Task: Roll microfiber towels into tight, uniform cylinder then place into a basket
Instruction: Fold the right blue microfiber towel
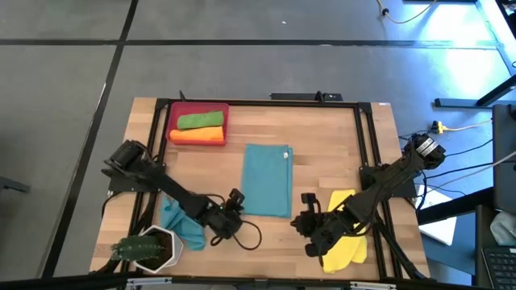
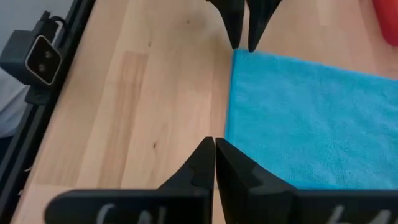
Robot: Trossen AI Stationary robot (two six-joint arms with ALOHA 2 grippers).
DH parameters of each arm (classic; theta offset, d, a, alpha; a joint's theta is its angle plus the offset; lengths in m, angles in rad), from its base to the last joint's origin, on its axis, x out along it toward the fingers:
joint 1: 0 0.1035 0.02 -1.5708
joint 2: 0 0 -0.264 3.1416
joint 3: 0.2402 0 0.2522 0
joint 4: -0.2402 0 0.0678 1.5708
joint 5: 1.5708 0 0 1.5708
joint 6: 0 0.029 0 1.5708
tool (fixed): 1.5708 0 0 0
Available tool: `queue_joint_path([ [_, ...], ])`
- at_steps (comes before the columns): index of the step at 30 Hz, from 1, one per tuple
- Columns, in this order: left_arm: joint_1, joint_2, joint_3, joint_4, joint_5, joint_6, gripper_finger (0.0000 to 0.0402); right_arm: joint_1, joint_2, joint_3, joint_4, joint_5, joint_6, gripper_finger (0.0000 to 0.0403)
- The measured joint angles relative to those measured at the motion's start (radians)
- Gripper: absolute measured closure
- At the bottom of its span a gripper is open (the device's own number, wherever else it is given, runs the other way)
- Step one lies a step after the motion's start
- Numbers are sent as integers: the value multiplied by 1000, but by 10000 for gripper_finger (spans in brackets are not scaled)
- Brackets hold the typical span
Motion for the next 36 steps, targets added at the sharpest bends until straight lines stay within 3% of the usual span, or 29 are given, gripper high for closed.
queue_joint_path([
  [12,6,52,23,-2,-30,180,291,0,0,0,-11,1,27,386],
  [18,14,52,22,3,-24,241,293,0,22,0,-63,93,22,386],
  [23,14,54,20,11,-24,253,328,0,134,-1,-48,96,-117,379],
  [29,17,57,19,15,-24,243,395,-5,308,-1,-39,98,-236,310],
  [36,16,57,19,19,-25,219,399,-8,384,1,-74,173,-242,208],
])
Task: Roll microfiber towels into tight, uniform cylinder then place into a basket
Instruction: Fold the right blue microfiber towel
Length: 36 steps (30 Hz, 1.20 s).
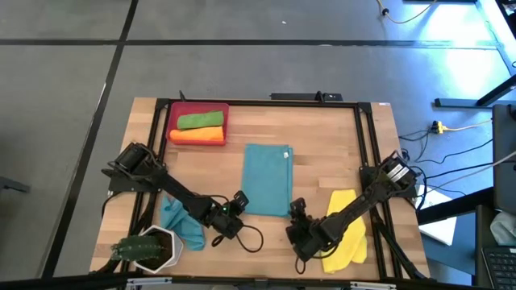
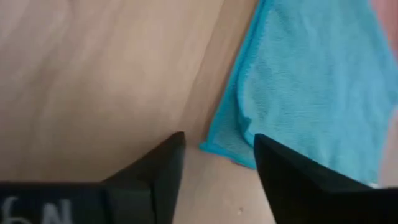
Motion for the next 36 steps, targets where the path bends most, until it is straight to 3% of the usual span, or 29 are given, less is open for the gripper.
queue_joint_path([
  [7,1,0,0,2,0,-9,400,-10,2,0,-41,49,-31,167],
  [21,-2,-21,0,26,-4,-151,401,-53,3,-2,-16,44,-21,196],
  [28,-2,-75,0,22,-4,-151,401,-53,4,-2,-5,61,-17,198],
  [32,-2,-86,1,18,-4,-151,401,-54,5,-3,-1,128,-17,216],
  [36,-2,-86,0,-13,4,-159,401,-54,5,-3,-1,141,-17,270],
])
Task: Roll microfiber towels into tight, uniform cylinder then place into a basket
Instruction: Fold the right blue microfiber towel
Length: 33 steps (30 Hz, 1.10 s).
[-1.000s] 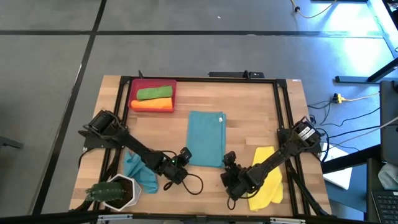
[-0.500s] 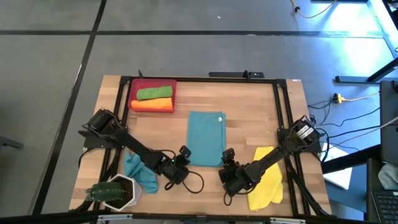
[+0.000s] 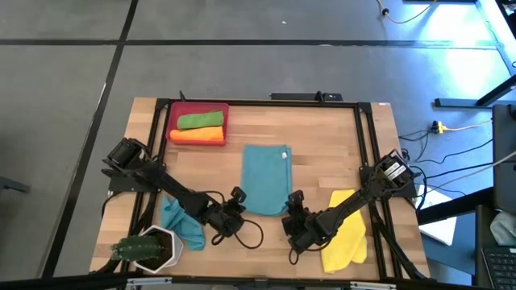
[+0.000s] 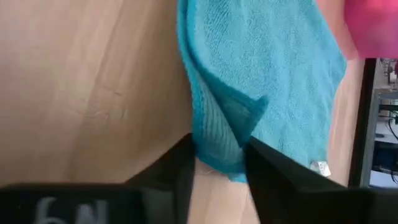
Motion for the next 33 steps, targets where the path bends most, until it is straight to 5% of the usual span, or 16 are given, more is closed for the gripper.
queue_joint_path([
  [7,-11,0,0,-12,1,-21,401,1,0,0,30,-104,13,391],
  [11,-34,-3,0,-12,13,-66,401,16,-1,0,79,-182,50,390],
  [19,-120,-78,48,31,280,-307,401,92,-108,1,323,-412,144,397],
  [26,-163,-122,61,24,204,-281,401,136,-177,3,363,-352,150,398],
  [33,22,-127,3,-41,307,-287,401,28,-177,-139,374,-380,269,399],
])
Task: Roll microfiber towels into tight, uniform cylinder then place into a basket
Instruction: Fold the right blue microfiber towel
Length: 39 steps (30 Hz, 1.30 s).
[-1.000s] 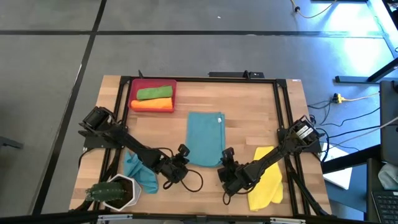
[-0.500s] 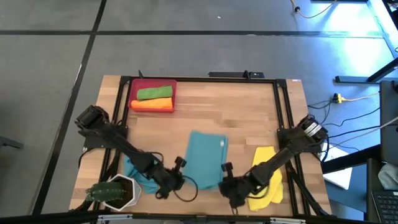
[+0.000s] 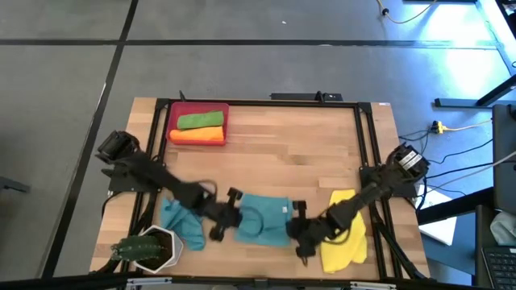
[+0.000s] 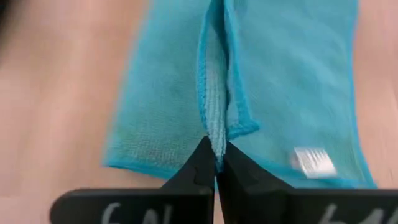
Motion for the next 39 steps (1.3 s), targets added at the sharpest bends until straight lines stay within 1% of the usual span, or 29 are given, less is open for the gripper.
queue_joint_path([
  [3,104,0,-32,27,106,13,401,-52,-6,-101,101,-27,41,399],
  [6,190,0,-53,27,160,37,401,-86,-48,-193,227,-38,49,399],
  [8,235,0,-56,28,172,61,401,-103,-92,-247,283,-33,61,399],
  [14,332,0,-60,61,192,129,401,-114,-245,-370,304,106,145,400],
  [16,355,0,-60,77,201,141,401,-115,-277,-413,299,113,180,400],
  [19,385,0,-60,106,224,143,401,-115,-289,-461,308,110,241,400],
  [22,401,0,-59,132,224,151,401,-115,-276,-487,310,103,300,399],
  [26,415,0,-59,155,219,190,393,-121,-276,-500,306,134,330,392],
  [30,416,0,-59,155,188,193,357,-127,-276,-499,306,181,331,388],
  [35,404,0,-59,154,58,195,306,-145,-276,-499,305,210,334,378],
  [39,387,-10,-59,150,-60,189,284,-148,-280,-499,304,200,331,344],
])
